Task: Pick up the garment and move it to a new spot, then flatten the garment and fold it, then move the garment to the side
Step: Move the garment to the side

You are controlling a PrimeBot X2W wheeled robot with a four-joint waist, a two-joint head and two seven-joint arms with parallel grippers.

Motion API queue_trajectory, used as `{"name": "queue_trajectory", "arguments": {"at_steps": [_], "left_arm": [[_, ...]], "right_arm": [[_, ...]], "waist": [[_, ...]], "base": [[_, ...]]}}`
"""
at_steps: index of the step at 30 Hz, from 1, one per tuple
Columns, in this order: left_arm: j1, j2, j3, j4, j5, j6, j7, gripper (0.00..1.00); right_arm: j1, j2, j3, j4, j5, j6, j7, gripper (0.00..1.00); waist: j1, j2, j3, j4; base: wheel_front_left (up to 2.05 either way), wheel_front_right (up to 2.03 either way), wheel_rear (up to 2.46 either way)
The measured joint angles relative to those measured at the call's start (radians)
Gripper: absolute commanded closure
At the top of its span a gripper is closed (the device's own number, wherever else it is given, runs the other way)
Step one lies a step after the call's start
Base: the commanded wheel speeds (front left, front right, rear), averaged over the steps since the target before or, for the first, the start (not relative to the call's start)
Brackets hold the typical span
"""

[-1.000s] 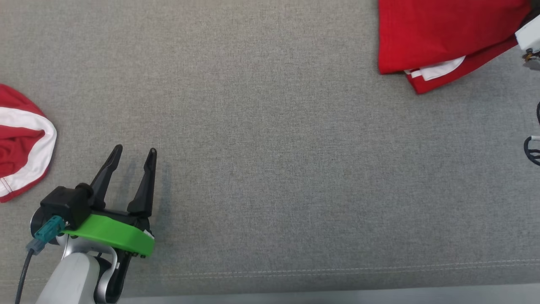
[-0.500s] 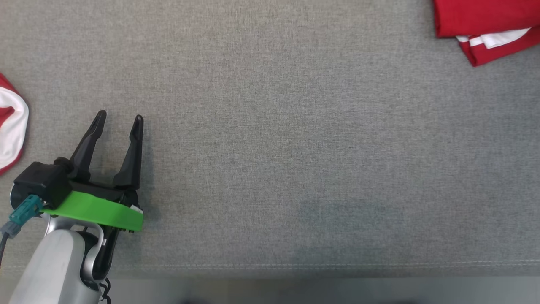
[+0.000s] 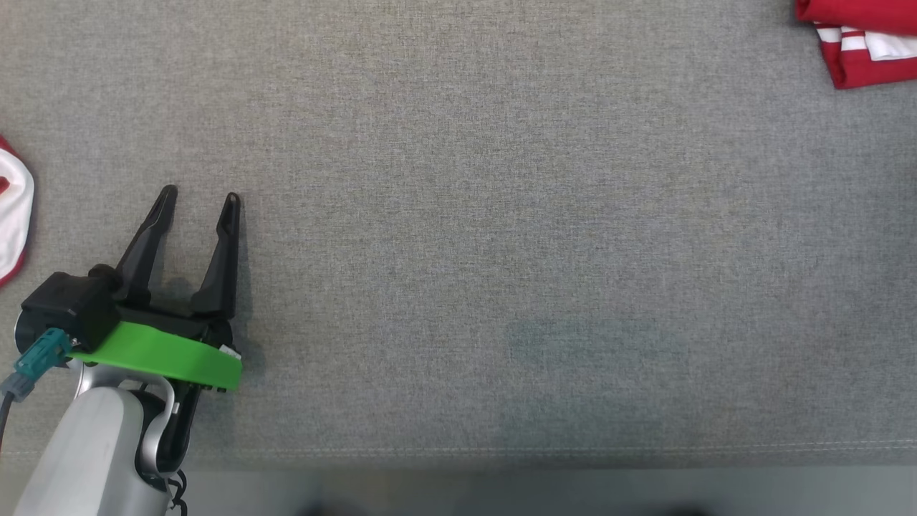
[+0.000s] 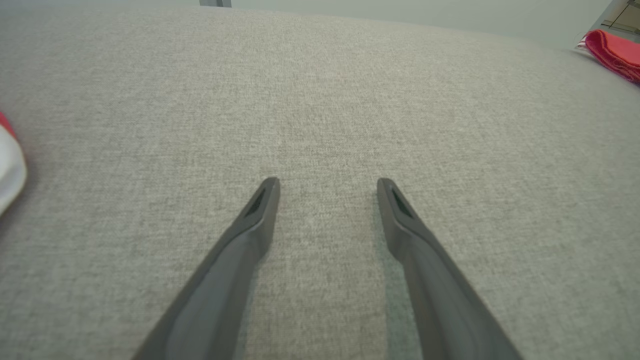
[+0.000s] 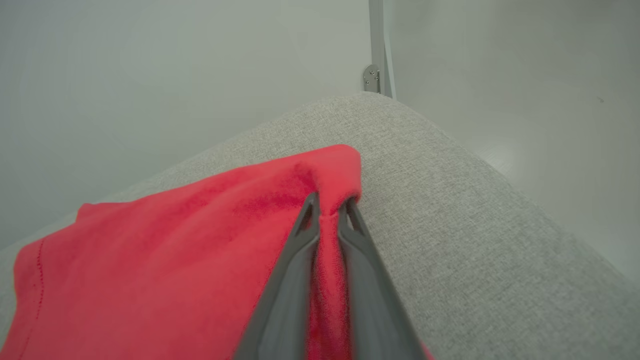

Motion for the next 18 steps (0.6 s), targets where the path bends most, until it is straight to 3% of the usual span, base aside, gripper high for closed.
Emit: {"name": "queue_trajectory", "arguments": {"at_steps": [1, 2, 13, 18], "left_arm": [[0.0, 0.0, 0.0, 0.001, 0.0, 0.0, 0.0, 0.0], [0.0, 0.0, -0.001, 0.003, 0.0, 0.0, 0.0, 0.0], [-0.006, -0.031, -0.005, 0.044, 0.001, -0.001, 0.0, 0.0], [-0.006, -0.046, 0.011, 0.056, 0.001, -0.002, 0.0, 0.0]], "right_arm": [[0.0, 0.0, -0.001, 0.002, 0.0, 0.0, -0.009, 0.41], [0.0, 0.001, -0.001, 0.005, 0.0, 0.0, -0.018, 0.0], [0.101, 0.021, 0.005, 0.083, -0.04, -0.008, -0.163, 0.0], [0.112, 0.025, 0.011, 0.043, -0.044, 0.042, -0.24, 0.0]], "waist": [[0.0, 0.0, -0.001, -0.001], [0.0, 0.0, -0.002, -0.001], [0.0, 0.0, -0.07, -0.005], [0.0, 0.0, -0.124, -0.009]], "base": [[0.0, 0.0, 0.0], [0.0, 0.0, 0.0], [0.0, 0.0, 0.0], [0.0, 0.0, 0.0]]}}
